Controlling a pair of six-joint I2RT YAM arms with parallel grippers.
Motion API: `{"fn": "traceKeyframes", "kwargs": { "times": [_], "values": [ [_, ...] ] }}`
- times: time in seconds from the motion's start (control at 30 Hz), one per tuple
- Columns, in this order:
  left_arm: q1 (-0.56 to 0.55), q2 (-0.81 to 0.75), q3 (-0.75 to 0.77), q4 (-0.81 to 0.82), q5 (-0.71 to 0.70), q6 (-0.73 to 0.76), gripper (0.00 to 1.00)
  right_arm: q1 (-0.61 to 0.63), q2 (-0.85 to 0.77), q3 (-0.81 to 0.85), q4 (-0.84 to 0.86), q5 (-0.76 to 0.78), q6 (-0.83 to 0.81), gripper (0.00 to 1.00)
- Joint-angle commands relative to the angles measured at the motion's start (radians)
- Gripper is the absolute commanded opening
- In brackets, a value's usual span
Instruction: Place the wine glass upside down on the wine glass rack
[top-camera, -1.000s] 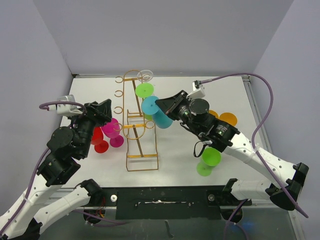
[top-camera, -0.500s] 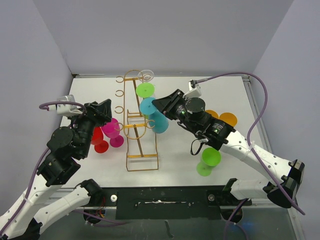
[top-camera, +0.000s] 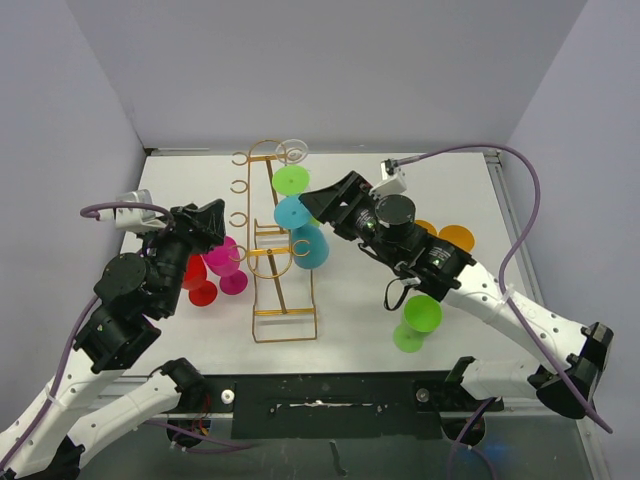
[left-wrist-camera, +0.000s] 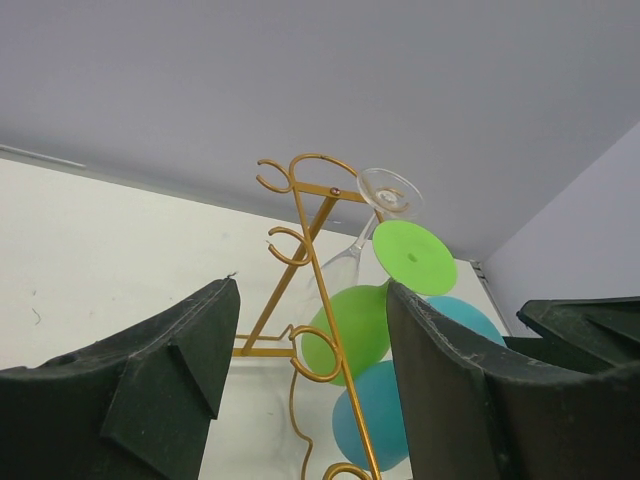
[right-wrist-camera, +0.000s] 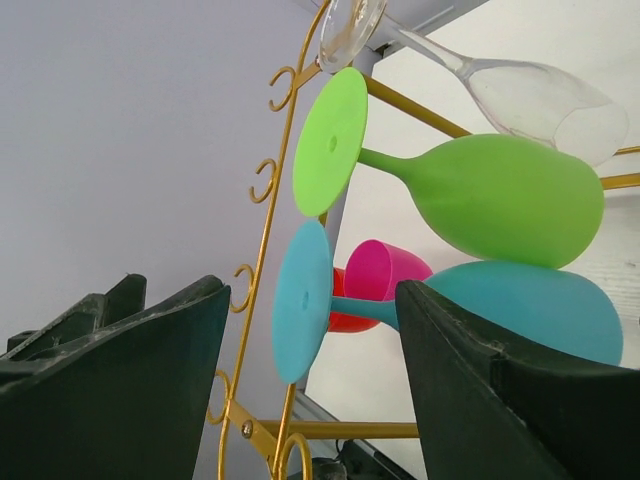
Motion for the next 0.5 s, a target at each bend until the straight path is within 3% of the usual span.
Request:
{"fn": "traceKeyframes", "kwargs": {
  "times": [0.0, 0.17, 0.47],
  "values": [
    [-0.001, 0.005, 0.059, -0.013, 0.053, 0.012, 0.59, -0.020, -0.083, 0.029, 0.016, 0.014, -0.064, 0.70],
    [-0.001, 0.008, 0.087, -0.058, 0.084, 0.020, 0.62, -0.057, -0.170, 0.004, -0.048, 0.074, -0.179, 0.70],
    [-0.001, -0.019, 0.104, -0.124, 0.176, 0.037, 0.67, -0.168, -0.226, -0.006, -0.406, 0.248, -0.430, 0.70]
  ]
}}
